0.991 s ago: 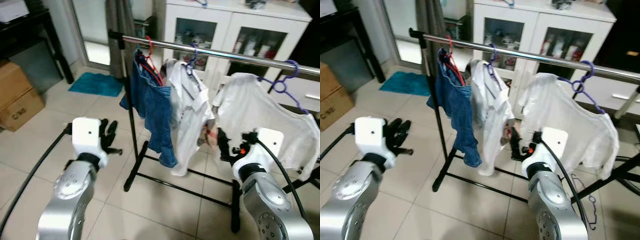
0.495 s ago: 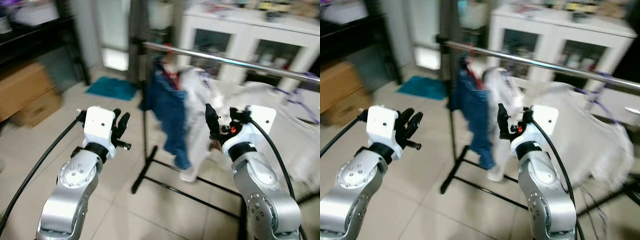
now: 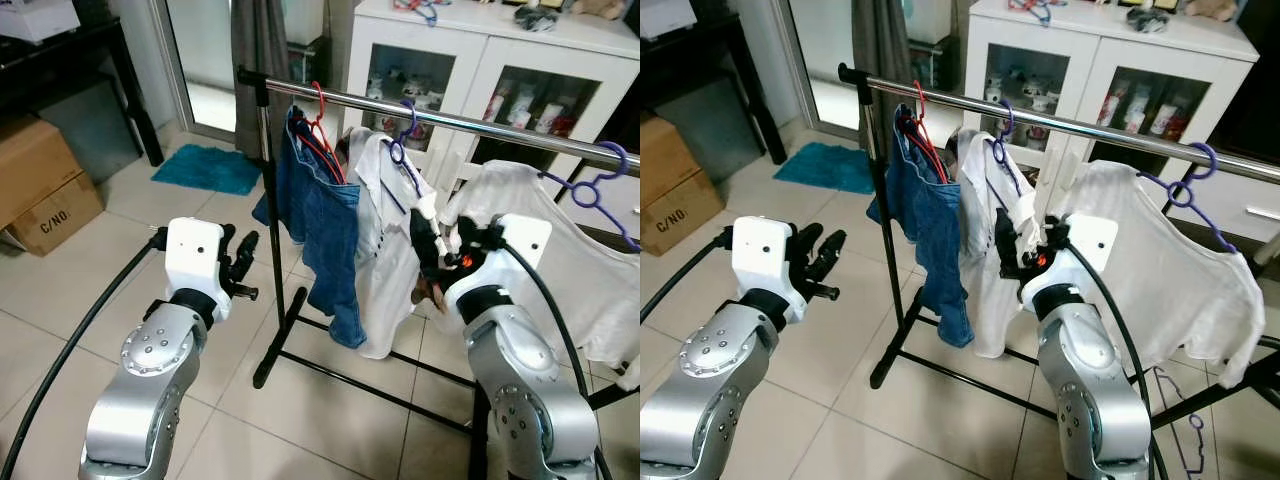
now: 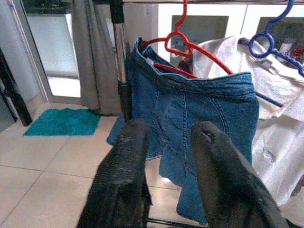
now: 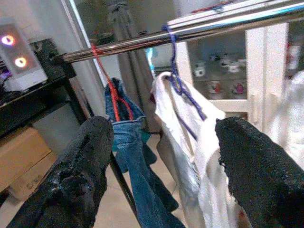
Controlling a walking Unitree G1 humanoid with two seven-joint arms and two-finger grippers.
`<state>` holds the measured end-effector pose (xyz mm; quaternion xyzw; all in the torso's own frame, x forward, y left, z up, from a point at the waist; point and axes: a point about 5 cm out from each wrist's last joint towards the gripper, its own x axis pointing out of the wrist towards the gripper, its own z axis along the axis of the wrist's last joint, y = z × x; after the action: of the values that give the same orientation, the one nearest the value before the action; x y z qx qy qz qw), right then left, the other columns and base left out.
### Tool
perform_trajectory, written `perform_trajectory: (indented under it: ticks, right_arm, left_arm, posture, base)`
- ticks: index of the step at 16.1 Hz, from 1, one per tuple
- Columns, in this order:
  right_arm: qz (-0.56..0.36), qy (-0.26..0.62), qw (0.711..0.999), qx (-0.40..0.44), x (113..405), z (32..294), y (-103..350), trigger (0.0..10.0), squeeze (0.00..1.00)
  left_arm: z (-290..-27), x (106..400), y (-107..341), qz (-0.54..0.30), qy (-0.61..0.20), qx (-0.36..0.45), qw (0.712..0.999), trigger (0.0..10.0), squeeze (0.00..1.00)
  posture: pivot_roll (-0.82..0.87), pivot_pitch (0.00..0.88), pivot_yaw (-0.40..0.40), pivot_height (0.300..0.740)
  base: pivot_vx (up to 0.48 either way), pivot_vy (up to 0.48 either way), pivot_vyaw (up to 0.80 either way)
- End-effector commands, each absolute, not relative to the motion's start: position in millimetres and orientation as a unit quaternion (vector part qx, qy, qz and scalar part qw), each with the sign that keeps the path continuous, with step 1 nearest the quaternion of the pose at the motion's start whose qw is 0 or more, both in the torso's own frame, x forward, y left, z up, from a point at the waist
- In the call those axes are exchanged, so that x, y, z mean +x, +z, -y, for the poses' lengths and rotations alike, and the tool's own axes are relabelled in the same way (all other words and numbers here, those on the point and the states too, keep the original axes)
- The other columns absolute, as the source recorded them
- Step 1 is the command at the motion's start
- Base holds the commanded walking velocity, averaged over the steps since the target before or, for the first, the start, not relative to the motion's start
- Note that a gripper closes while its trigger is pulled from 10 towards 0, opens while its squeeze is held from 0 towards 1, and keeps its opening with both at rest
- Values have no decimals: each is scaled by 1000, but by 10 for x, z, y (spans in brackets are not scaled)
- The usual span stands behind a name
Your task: Hang hanger
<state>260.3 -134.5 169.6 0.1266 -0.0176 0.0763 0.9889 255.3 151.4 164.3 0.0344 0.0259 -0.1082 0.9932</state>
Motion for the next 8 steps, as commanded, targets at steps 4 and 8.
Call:
perform_trajectory:
  ticks: [4, 8]
  right_arm:
    - [10, 125, 988, 85, 2694, 1246, 1685, 10000, 0]
    - [7, 122, 984, 129, 2719, 1200, 1703, 10000, 0]
  left_arm:
    - [-1512, 2560, 1689, -19, -98, 38, 994, 10000, 1000]
    - [-1485, 2527, 1686, -19, -110, 41, 993, 10000, 1000]
  posture:
    - [92, 0, -56, 740]
    - [97, 0, -55, 740]
  base:
    - [300, 0, 400]
    - [290, 0, 200]
